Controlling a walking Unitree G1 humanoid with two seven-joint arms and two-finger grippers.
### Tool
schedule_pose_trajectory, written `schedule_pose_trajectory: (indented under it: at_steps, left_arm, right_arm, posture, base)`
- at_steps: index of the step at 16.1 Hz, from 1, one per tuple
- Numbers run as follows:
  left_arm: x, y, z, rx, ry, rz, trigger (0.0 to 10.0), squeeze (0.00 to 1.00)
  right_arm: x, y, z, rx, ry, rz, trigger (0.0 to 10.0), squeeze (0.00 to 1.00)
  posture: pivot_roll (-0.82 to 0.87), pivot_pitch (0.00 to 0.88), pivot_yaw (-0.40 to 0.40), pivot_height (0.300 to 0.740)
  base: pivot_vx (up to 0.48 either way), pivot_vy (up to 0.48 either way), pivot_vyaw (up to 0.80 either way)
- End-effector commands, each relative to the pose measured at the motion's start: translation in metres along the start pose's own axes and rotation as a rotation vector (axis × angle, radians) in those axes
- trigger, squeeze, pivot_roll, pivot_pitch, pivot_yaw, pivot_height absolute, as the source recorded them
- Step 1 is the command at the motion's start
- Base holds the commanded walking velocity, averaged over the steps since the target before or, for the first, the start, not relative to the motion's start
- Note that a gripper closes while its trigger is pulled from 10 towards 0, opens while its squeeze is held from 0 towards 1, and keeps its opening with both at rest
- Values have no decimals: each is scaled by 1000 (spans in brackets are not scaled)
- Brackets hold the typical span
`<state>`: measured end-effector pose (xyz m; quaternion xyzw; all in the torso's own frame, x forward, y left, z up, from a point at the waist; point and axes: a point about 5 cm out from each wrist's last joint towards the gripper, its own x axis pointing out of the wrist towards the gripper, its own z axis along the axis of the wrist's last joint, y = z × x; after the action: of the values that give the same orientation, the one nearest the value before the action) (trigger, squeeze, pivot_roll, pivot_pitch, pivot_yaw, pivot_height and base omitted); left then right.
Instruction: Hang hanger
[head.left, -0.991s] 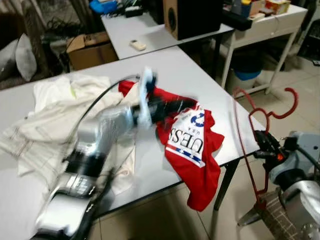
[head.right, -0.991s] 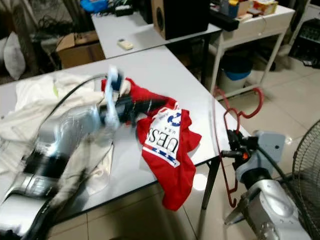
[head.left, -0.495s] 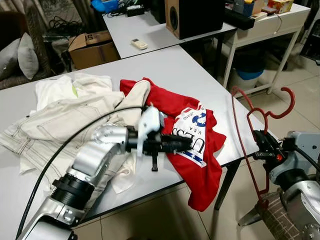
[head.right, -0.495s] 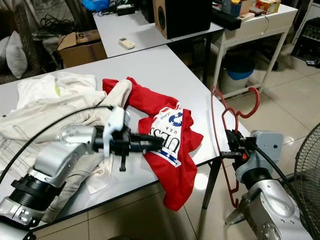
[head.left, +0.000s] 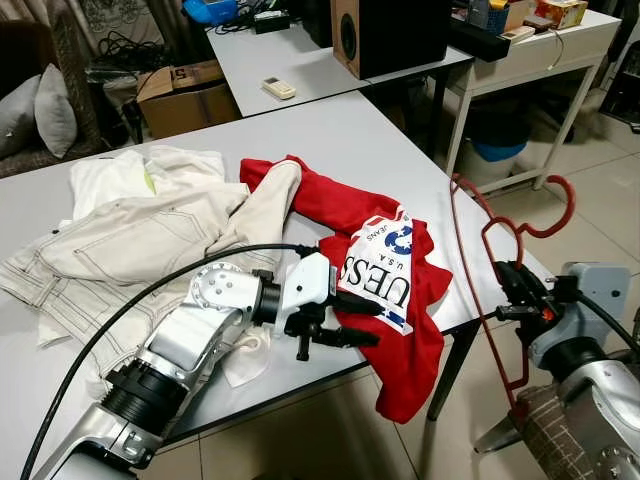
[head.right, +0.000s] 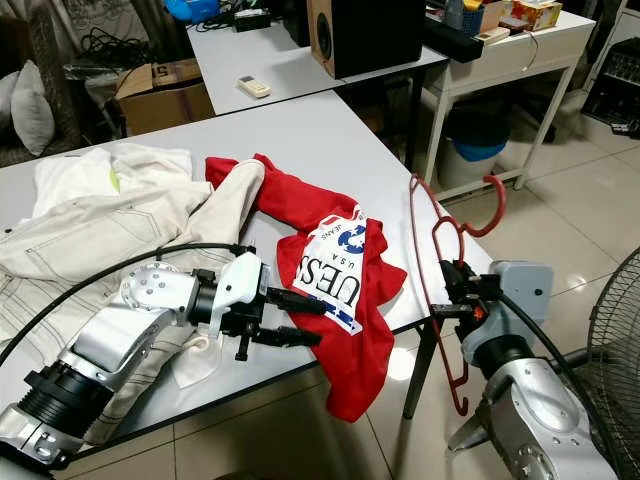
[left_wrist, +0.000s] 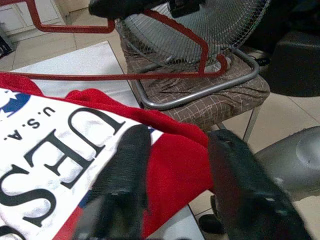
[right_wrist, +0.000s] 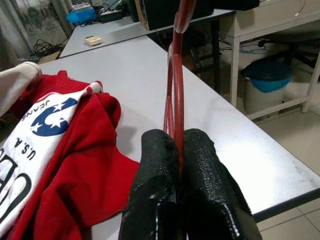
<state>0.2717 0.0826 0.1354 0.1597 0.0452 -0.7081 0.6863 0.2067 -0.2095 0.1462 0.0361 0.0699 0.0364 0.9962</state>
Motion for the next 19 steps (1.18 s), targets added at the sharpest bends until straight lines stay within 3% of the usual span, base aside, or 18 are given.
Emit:
schedule_pose_trajectory:
  at_steps: [1, 6, 10, 15, 16, 17, 18, 19]
  left_arm:
    - [-2, -2, -6, 6, 29, 5, 10000, 1000]
    - [5, -8, -10, 1, 15, 29, 10000, 1000]
    - [5, -13, -16, -3, 37, 33, 10000, 1000]
    - [8, -1, -22, 95, 85, 127, 10000, 1000]
    - [10, -2, -26, 99, 113, 110, 10000, 506]
    - [11, -1, -33, 90, 152, 108, 8980, 0]
    - [10, 0, -36, 91, 169, 119, 4588, 0]
    - [10, 1, -38, 86, 175, 125, 1882, 0]
  right_arm:
    - [0, 2, -2, 6, 13, 17, 10000, 0]
    - [3, -2, 2, -19, 38, 59, 10000, 0]
    - [10, -3, 5, -22, 40, 74, 10000, 0]
    - [7, 1, 0, -15, 56, 83, 10000, 0]
    - [7, 1, 0, -15, 57, 80, 10000, 0]
    - [7, 1, -1, -17, 56, 72, 10000, 0]
    - [6, 0, -1, -20, 56, 68, 10000, 0]
    - [6, 0, -1, -21, 56, 66, 10000, 0]
  posture:
    - [-88, 0, 90, 740]
    - [-82, 0, 17, 740]
    - [-65, 15, 5, 740]
    - [-62, 34, 22, 740]
    - [-64, 35, 31, 740]
    - [-66, 35, 35, 740]
    - [-67, 34, 38, 740]
    - [-67, 34, 38, 740]
  base:
    - [0, 0, 0]
    - [0, 0, 0]
    - [0, 0, 0]
    - [0, 0, 0]
    - [0, 0, 0]
    - [0, 0, 0]
    - [0, 0, 0]
    - [0, 0, 0]
